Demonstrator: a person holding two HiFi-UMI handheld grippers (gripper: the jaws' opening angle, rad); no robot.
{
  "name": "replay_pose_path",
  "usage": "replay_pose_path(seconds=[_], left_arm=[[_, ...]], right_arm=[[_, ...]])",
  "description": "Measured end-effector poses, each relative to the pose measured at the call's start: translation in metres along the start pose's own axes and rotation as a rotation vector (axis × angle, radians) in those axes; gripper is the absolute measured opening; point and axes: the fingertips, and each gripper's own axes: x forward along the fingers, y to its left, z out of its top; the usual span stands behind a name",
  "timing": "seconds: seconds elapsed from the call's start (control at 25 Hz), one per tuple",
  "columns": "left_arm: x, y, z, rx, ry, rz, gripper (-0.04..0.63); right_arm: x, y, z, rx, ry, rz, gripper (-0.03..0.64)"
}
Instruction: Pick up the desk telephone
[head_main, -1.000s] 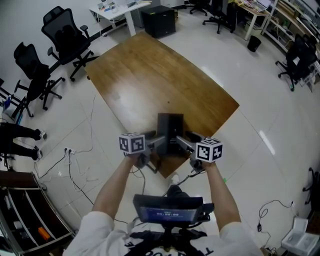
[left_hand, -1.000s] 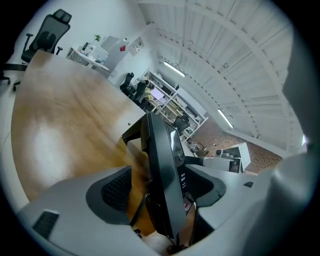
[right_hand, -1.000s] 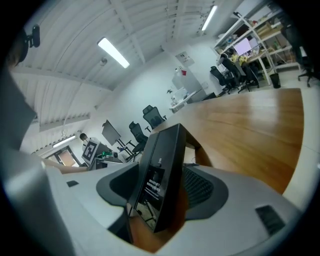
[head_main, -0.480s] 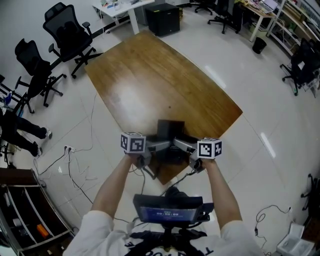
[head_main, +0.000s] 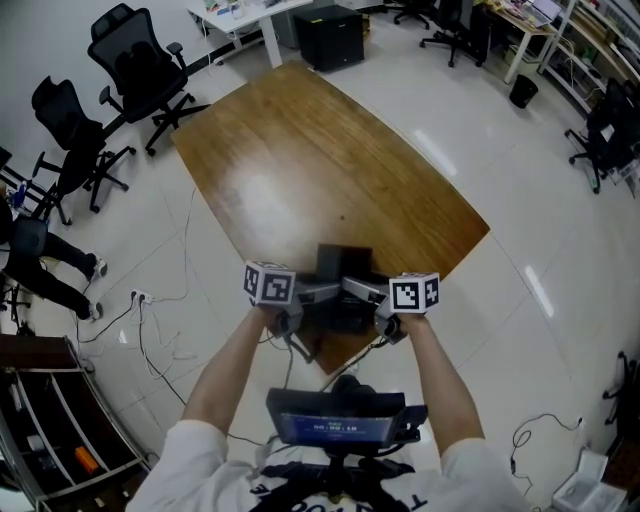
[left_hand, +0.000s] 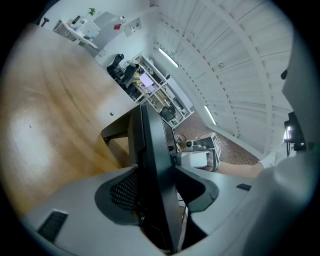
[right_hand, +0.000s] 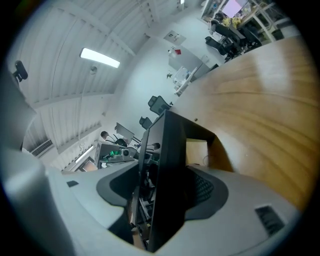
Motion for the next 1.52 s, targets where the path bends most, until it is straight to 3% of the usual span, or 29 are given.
replay_pose_path(seconds=[0.12,0.56,1.52], left_arm=[[0.001,0.001,-0.001,0.004,-0.002,0.011,0.206],[-0.004,-0.001,0.004,-0.004,-0.061,0.017,0.198],[-0.036,-0.064,0.021,0.162,-0.115,-0.014,0.196]], right_arm=[[0.002,-0.004,0.001,0.021,-0.014,-0.015,0.249],[0.000,0.000,0.005,0.025,-0.073,-0.001,0.238],[-0.025,0.070,0.018,-0.173,-0.181,-0.005,0.236]])
